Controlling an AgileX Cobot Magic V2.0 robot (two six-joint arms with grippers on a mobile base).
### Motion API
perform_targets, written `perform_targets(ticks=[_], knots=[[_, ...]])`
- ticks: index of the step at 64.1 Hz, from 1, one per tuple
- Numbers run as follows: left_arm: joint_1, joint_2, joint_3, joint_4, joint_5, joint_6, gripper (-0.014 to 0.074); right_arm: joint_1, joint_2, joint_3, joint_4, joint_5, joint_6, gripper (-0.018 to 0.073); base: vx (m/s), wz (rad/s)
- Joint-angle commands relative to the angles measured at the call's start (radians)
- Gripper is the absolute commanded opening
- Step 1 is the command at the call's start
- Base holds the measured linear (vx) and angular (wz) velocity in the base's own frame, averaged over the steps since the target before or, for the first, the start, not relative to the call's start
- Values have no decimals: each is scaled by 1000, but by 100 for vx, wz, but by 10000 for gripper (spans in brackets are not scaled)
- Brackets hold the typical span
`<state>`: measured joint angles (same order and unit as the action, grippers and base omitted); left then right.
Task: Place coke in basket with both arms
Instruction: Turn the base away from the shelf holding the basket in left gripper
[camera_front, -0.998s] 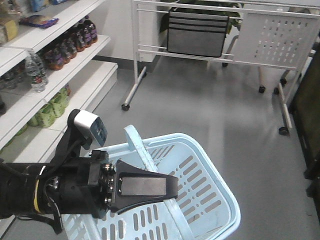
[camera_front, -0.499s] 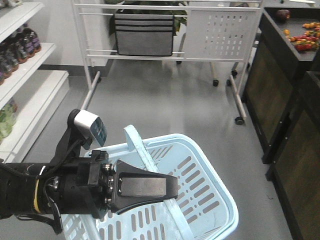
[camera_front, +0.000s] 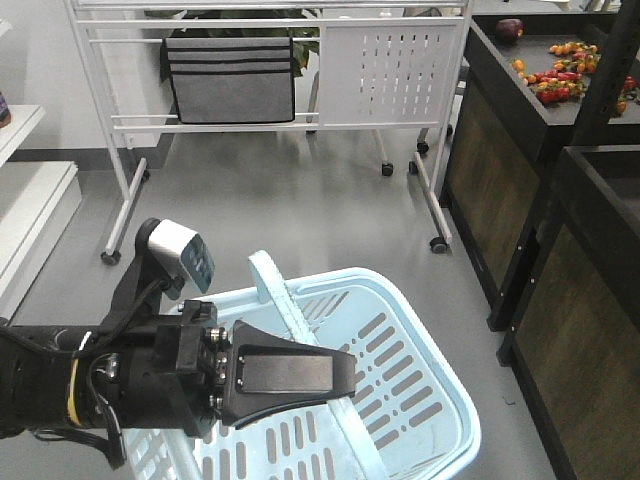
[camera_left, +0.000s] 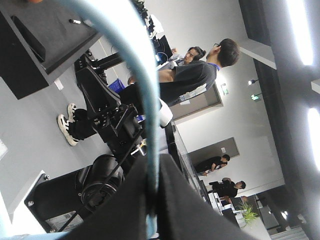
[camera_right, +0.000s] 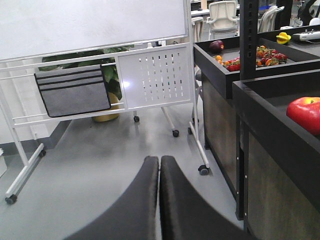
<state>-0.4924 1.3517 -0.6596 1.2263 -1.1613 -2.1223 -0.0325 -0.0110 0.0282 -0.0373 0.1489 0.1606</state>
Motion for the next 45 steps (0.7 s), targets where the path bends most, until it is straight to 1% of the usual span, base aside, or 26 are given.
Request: perform_targets(ticks=[1,45], knots=[[-5,-34,-23,-73,-214,5,-6,-7,-12,6,-8,-75,-6,-5,18,-9],[-5,-34,-23,-73,-214,5,-6,-7,-12,6,-8,-75,-6,-5,24,-1]])
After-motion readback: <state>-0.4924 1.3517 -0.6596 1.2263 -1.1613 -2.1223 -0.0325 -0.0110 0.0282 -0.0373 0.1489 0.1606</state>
